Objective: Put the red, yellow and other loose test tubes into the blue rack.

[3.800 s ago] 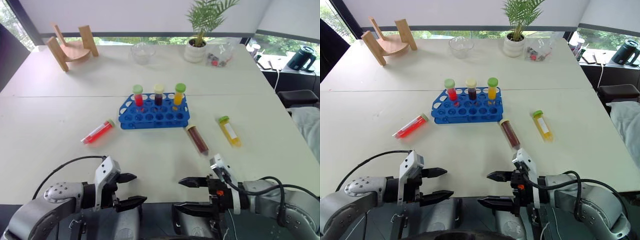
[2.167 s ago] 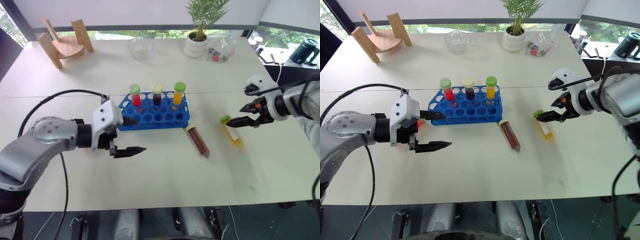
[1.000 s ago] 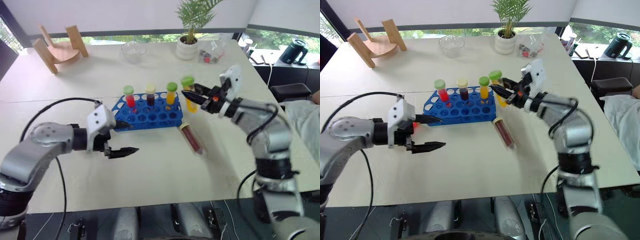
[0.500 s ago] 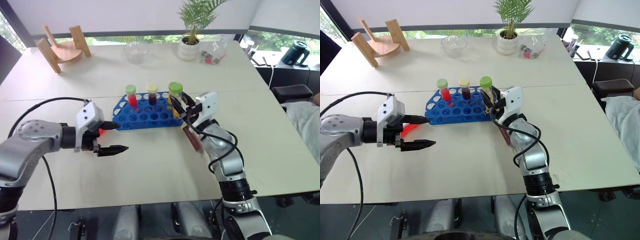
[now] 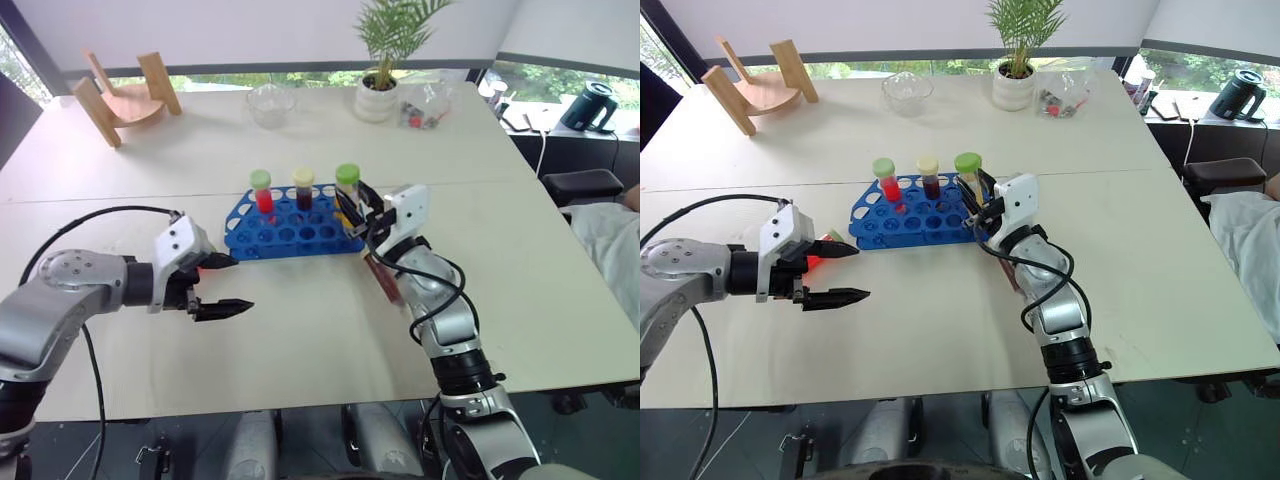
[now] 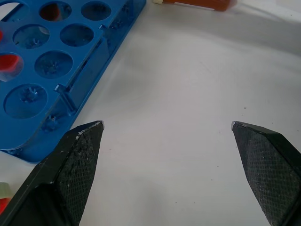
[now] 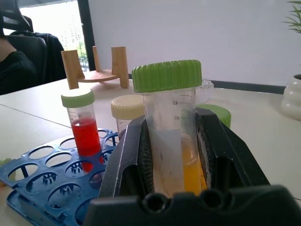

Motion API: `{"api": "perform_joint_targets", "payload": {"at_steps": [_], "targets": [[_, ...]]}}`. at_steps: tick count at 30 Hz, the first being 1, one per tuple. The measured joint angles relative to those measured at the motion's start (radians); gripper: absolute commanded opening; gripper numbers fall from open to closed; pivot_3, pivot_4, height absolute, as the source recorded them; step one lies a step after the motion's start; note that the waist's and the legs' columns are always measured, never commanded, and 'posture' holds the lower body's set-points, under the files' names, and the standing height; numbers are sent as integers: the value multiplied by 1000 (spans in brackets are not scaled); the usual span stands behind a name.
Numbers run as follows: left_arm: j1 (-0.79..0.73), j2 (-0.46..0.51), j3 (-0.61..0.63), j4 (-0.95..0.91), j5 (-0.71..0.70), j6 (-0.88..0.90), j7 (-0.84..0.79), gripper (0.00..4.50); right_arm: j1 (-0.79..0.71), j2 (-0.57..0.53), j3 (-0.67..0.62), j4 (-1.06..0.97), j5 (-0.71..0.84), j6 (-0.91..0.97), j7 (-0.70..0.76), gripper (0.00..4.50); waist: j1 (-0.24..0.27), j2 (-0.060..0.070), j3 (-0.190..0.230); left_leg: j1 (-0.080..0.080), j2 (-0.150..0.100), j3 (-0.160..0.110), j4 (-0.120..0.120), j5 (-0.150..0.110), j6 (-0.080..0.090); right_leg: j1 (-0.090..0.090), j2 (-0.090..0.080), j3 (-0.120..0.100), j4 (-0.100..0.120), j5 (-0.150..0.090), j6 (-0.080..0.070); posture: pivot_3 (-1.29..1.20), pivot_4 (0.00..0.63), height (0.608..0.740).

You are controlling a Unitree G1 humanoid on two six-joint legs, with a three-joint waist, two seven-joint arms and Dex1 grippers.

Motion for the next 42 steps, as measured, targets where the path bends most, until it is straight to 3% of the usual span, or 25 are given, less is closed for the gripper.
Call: {"api": "perform_joint_targets", "payload": {"at_steps": [9, 15, 16, 19, 24, 30, 32, 36, 42], "targets": [[-2, -10, -5, 2, 10, -14, 3, 4500, 18, 4, 20, 2, -28, -23, -2, 864, -1, 0, 0, 0, 0, 0, 0, 0, 0, 0, 0, 0, 0, 0, 0, 0, 150, 740], [-29, -21, -17, 21, 27, -22, 0, 4500, 71, 3, 33, 8, -53, -24, -16, 3726, 0, 0, 0, 0, 0, 0, 0, 0, 0, 0, 0, 0, 0, 0, 0, 0, 150, 740], [-33, -21, -18, 24, 30, -24, -1, 4500, 72, 1, 33, 8, -55, -21, -16, 4364, 0, 0, 0, 0, 0, 0, 0, 0, 0, 0, 0, 0, 0, 0, 0, 0, 150, 740], [-39, -22, -29, 34, 37, -36, -2, 4500, 75, -24, 27, -23, -55, 2, -11, 4443, 0, 0, 0, 0, 0, 0, 0, 0, 0, 0, 0, 0, 0, 0, 0, 0, 150, 740], [-39, -32, -34, 39, 28, -37, -12, 4500, 81, -174, -26, -278, 30, 199, 90, 4443, 4, 0, 0, -1, 0, 0, 0, 0, 0, 0, 0, 0, 0, 0, 0, 0, 150, 740], [19, 12, -32, -26, 29, -56, -50, 4500, -26, -567, -89, -459, 278, 787, 330, 4443, -2, 1, 1, 1, 1, 0, 0, 0, 0, 0, 1, 0, 0, 0, -1, 0, 150, 740], [21, 12, -34, -61, 31, -61, -47, 4500, -171, -647, -42, -440, 356, 1078, 376, 4443, -5, 3, 2, 2, 1, 0, 0, 0, 0, 0, 1, 1, 0, -1, -2, 0, 150, 740], [-16, -34, -46, -84, 36, -64, -7, 4500, -411, -621, 24, -288, 448, 1471, 405, 4443, -1, 2, 1, 1, 1, 0, 0, 0, 1, 0, 2, 0, 0, -1, -2, 0, 150, 740], [23, -89, -64, -139, 43, -52, 72, 4500, -591, -638, 290, 13, 444, 1532, 490, 4443, 2, 2, 1, -3, -1, 1, 0, -1, 3, -3, -1, 1, -2, -1, -1, 0, 150, 740]]}}
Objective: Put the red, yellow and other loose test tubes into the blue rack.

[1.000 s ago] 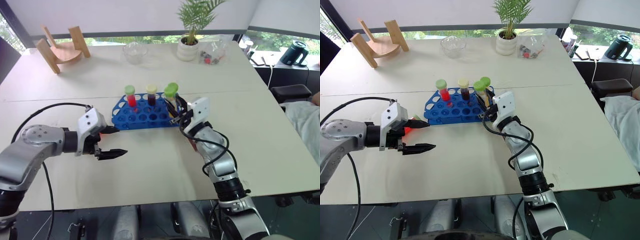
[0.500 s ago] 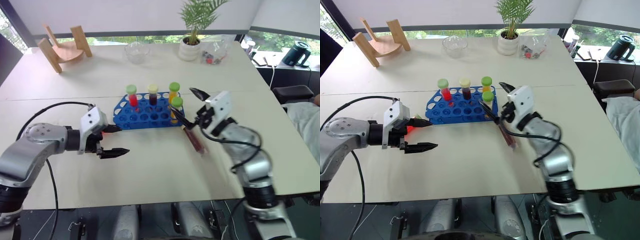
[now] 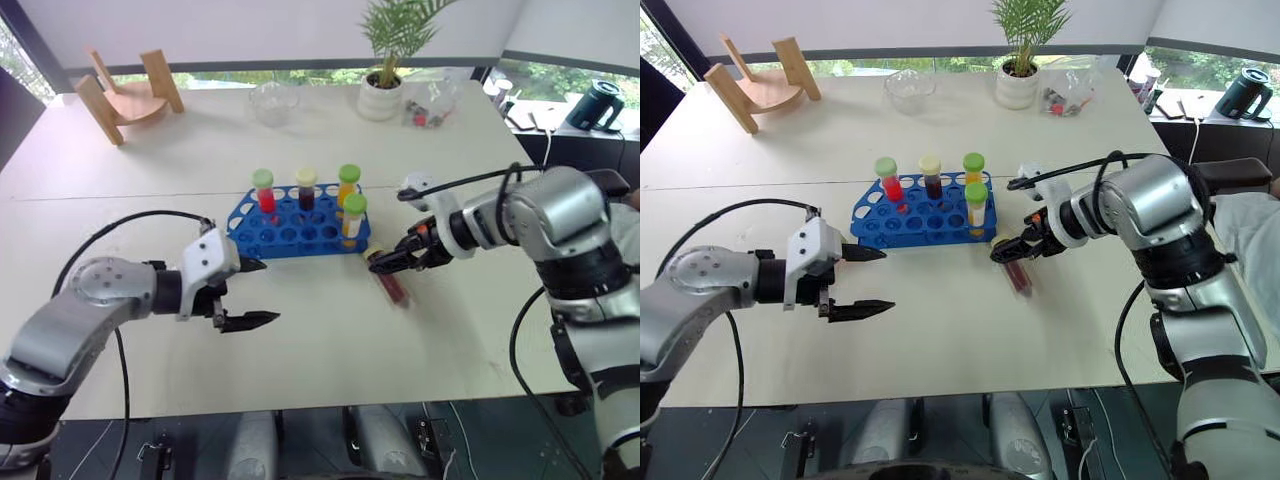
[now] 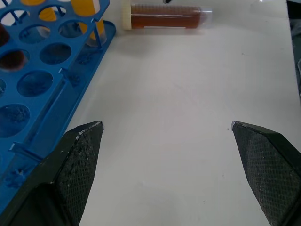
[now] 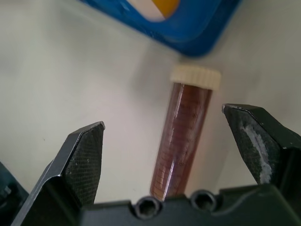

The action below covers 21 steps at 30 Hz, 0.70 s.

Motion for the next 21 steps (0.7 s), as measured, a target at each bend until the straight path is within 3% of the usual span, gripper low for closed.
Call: {"api": "perform_joint_targets", "payload": {"at_steps": [4, 9, 12, 17, 21], "targets": [[47, -33, -1, -32, 0, 11, 58, 4500, -92, -8, 187, 137, -59, -89, 80, 4443, -3, 0, 0, 0, 1, 0, 0, 0, 1, -1, 1, 0, 0, 0, 0, 0, 150, 740], [61, -67, -5, -49, 2, 16, 109, 4500, -134, 46, 280, 238, -129, -160, 131, 4443, -6, -1, 0, 1, 1, 0, 1, 0, 1, 0, 1, 0, 1, 0, 0, 0, 150, 740], [62, -82, -22, -49, 15, 16, 130, 4500, -140, 71, 320, 256, -189, -228, 147, 3600, -12, -3, -2, 3, 1, 0, 1, 0, 1, 3, 1, 0, 1, 0, 0, 0, 150, 740], [65, -84, -23, -50, 23, 15, 141, 4500, -98, 9, 364, 226, -269, -363, 231, 1010, -14, -4, -3, 4, 1, -1, 1, 0, 1, 4, 1, -1, 1, 0, 0, 0, 150, 740], [63, -83, -23, -48, 23, 14, 136, 4500, -52, -61, 370, 168, -308, -433, 311, 873, 3, -4, -3, 3, 0, -2, 0, 0, 1, 4, 1, -2, 0, 0, 0, 0, 150, 740]]}}
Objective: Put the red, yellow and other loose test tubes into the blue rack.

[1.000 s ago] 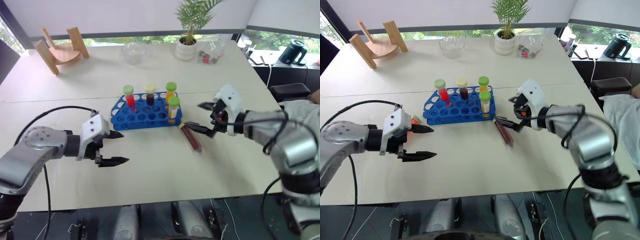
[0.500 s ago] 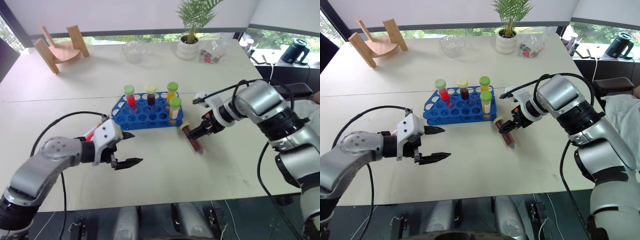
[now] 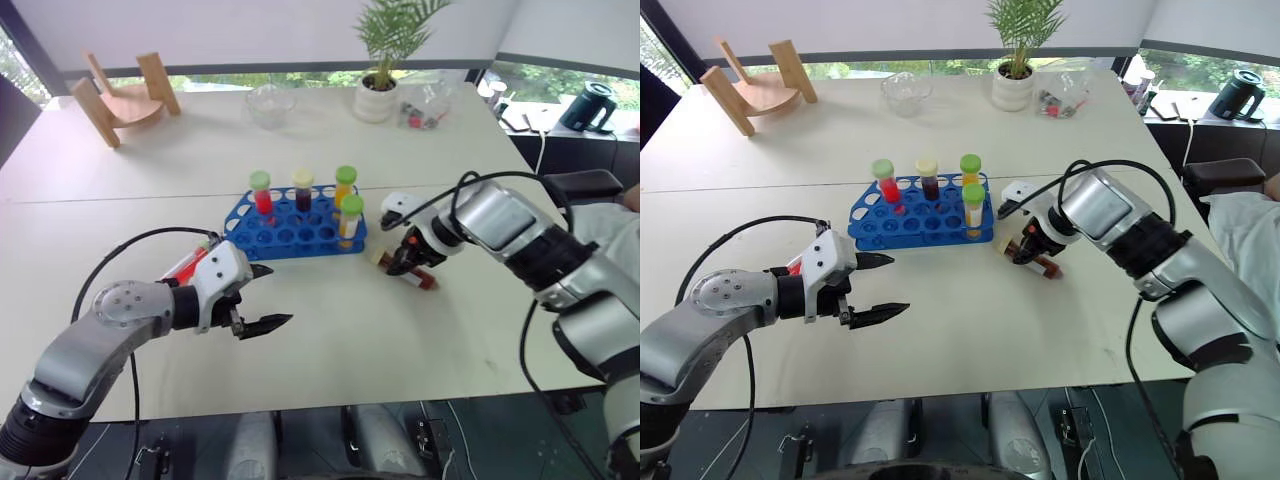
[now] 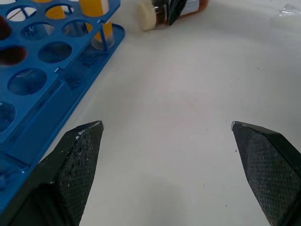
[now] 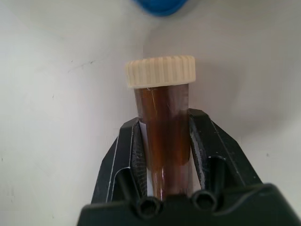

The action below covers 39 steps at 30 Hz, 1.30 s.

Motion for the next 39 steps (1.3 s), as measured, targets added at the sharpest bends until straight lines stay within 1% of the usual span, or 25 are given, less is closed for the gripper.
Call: {"api": "perform_joint_targets", "payload": {"at_steps": [2, 4, 6, 7, 9, 11, 13, 15, 17, 18, 20, 22, 23, 27, 30, 33, 39], "targets": [[-5, 1, 0, 8, 1, 0, -6, 4500, 37, -28, -18, -19, -21, -63, 19, 873, 11, -1, -1, 0, 0, -1, 0, 0, 0, 2, 0, -1, -2, 0, 0, 0, 150, 740], [-9, 9, 6, 20, -1, 0, -17, 4500, 115, -43, -99, -38, -36, -218, 13, 873, 19, -6, -4, 1, 0, -1, 1, 0, 0, 5, 0, -2, -5, 0, 0, 0, 150, 740], [-3, 30, 23, 45, -5, 0, -39, 4500, 211, -14, -212, -61, -26, -364, -24, 873, 11, -7, -3, 2, 1, -1, 1, 0, 0, 8, 0, -2, -10, 1, -1, 0, 150, 740], [3, 44, 42, 61, -7, 0, -53, 4500, 248, 18, -283, -91, 1, -398, -44, 873, -6, -5, -2, 2, 1, 0, 1, 1, -1, 7, 0, -1, -10, 2, -2, 0, 150, 740], [4, 72, 79, 98, -14, -3, -80, 4500, 288, 96, -407, -197, 102, -401, -65, 873, -26, -2, 0, 3, 1, 0, 1, 1, -1, 7, 1, 0, -8, 4, 0, 0, 150, 740], [1, 109, 129, 143, -29, -5, -117, 4500, 352, 214, -565, -404, 243, -355, -146, 873, -29, -2, 0, 3, 3, -4, -1, 1, -1, 6, 4, -2, -6, 4, 0, 0, 150, 740], [0, 138, 183, 196, -46, -3, -147, 4500, 399, 319, -640, -569, 329, -338, -242, 873, -24, -2, 0, 2, 3, -7, -2, 1, -1, 5, 4, -4, -5, 2, -2, 0, 150, 740], [0, 152, 220, 237, -63, 2, -173, 4500, 453, 457, -684, -644, 350, -350, -375, 873, -19, -2, 0, 0, 3, -7, -3, 1, -1, 4, 4, -5, -5, 1, -2, 0, 150, 740], [0, 162, 225, 258, -73, 5, -200, 4500, 500, 585, -689, -656, 333, -393, -506, 873, -16, -1, 0, -2, 1, -5, -3, 1, -2, 1, 0, -5, -3, 1, -2, 0, 150, 740], [-4, 170, 225, 271, -78, 7, -214, 4500, 525, 637, -679, -653, 294, -439, -572, 873, -15, -1, 0, -2, 1, -4, -2, 1, -3, 1, -1, -5, -3, 1, -2, 0, 150, 740], [-23, 186, 224, 294, -79, 11, -228, 4500, 543, 706, -644, -622, 210, -529, -665, 873, -13, -2, 0, -2, 1, -3, -2, 3, -5, 1, -1, -4, -3, 1, -2, 0, 150, 740], [-57, 200, 216, 315, -73, 12, -237, 4500, 557, 808, -612, -547, 128, -635, -760, 873, -13, -1, 0, -1, 1, -3, -2, 3, -6, 0, 0, -4, -3, 1, -2, 0, 150, 740], [-73, 204, 209, 316, -70, 13, -239, 4500, 562, 833, -584, -501, 90, -689, -785, 873, -14, -1, 0, -1, 1, -3, -3, 3, -6, 0, 0, -4, -3, 1, -2, 0, 150, 740], [-96, 202, 198, 315, -70, 29, -238, 4500, 612, 841, -476, -311, -51, -879, -809, 873, -15, -2, 0, -1, 1, -3, -3, 3, -6, -1, 0, -4, -1, 1, -2, 0, 150, 740], [-95, 196, 197, 315, -70, 31, -232, 4500, 619, 840, -476, -217, -119, -973, -849, 873, -15, -2, 0, -2, 1, -3, -3, 3, -6, -2, 0, -4, 0, 1, -2, 0, 150, 740], [-88, 185, 198, 307, -70, 32, -225, 4500, 617, 839, -480, -170, -185, -1076, -889, 873, -18, -2, 0, -2, 1, -3, -3, 3, -6, -2, 0, -4, 0, 1, -2, 0, 150, 740], [-80, 173, 197, 305, -71, 32, -207, 4500, 614, 842, -502, -86, -231, -1176, -926, 873, -27, -2, 0, -1, 1, -3, -3, 3, -6, -2, 0, -4, 1, 1, -2, 0, 150, 740]]}}
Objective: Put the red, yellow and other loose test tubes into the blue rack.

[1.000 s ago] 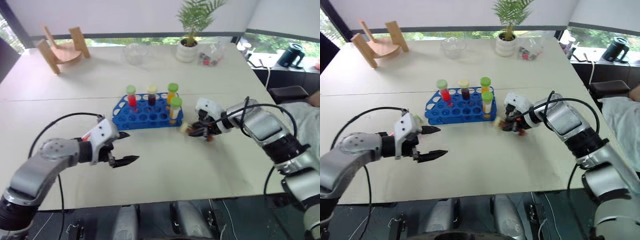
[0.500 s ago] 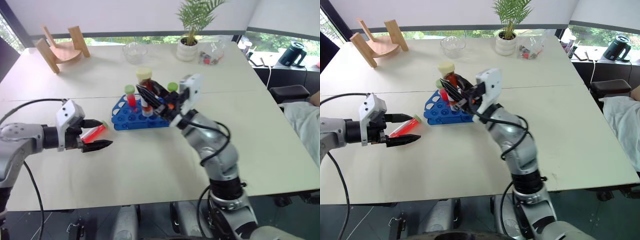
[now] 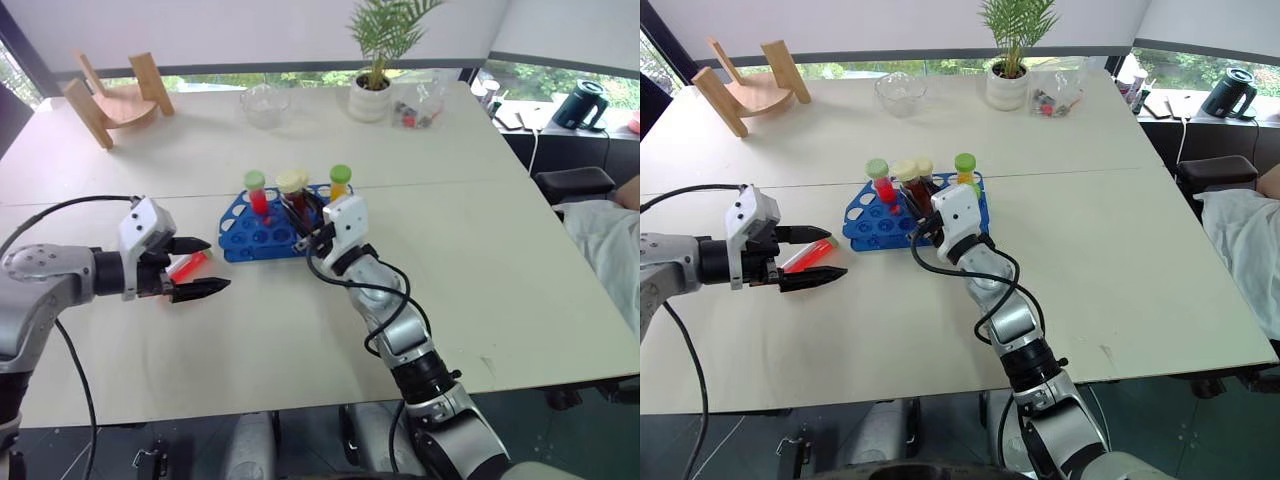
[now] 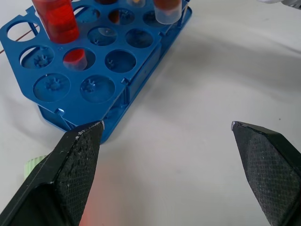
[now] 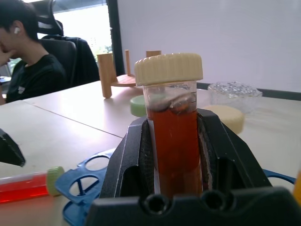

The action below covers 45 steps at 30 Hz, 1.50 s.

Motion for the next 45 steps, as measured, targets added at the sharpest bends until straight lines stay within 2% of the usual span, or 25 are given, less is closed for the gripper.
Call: {"api": "perform_joint_targets", "payload": {"at_steps": [8, 19, 26, 27, 32, 35, 38, 40, 42, 45], "targets": [[0, -20, 1, 0, -9, 11, 14, 4500, -20, 55, -13, 121, -19, -122, -31, 873, -1, 0, 0, 0, 0, 0, 0, 0, 0, 0, 0, 0, 0, 0, 0, 0, 150, 740], [3, -20, 1, 0, -9, 11, 20, 4500, -47, 59, -17, 246, -53, -221, -45, 873, -2, 0, 0, 1, 0, 0, 0, 0, 0, 0, 0, 0, 1, 0, 0, 0, 150, 740], [10, -20, 1, -1, -9, 12, 21, 4500, -33, 59, -13, 245, -60, -222, -41, 4373, -1, 0, 0, 1, 0, 0, 0, 0, 0, 0, 0, 0, 1, 0, 0, 0, 150, 740], [13, -20, 1, -2, -9, 13, 22, 4500, -26, 59, -12, 236, -60, -220, -40, 4483, -1, 0, 0, 1, 0, 0, 0, 0, 0, 0, 0, 0, 1, 0, 0, 0, 150, 740], [8, -20, 3, 2, -3, 12, 39, 4500, -12, 41, -6, 136, -66, -200, -15, 4483, 0, 0, 0, 1, 0, 0, 0, 0, 0, 0, 0, 0, 1, 0, 0, 0, 150, 740], [-45, -17, 15, 28, 1, 12, 65, 4500, -10, 5, 10, -26, -65, -140, 37, 4483, 3, 0, 0, 0, 0, -1, 1, 0, 0, 0, 0, 0, 1, 0, 0, 0, 150, 740], [-95, 53, 35, 92, 21, 10, 57, 4500, -28, -46, -1, -243, -6, -1, 111, 4483, 0, 0, 0, 0, 0, -1, 0, 0, 0, 0, 0, 0, 1, 0, 0, 0, 150, 740], [-110, 119, 27, 141, 53, 18, 40, 4500, -54, -95, -45, -364, 71, 100, 158, 4483, -1, 0, 0, 1, 0, -1, 0, 0, 0, 0, 0, 0, 1, 0, 0, 0, 150, 740], [-173, 192, -61, 194, 118, 78, 42, 4500, -81, -197, -99, -489, 219, 267, 244, 4483, 7, 0, 0, 0, 0, -2, 0, 0, 0, 1, 0, -1, 1, 0, 0, 0, 150, 740], [-273, 208, -161, 229, 180, 124, 35, 4500, -85, -351, -163, -624, 464, 545, 365, 4483, 22, 0, 0, 0, -1, -1, 1, 0, 0, 1, 0, -1, 1, 0, 0, 0, 150, 740]]}}
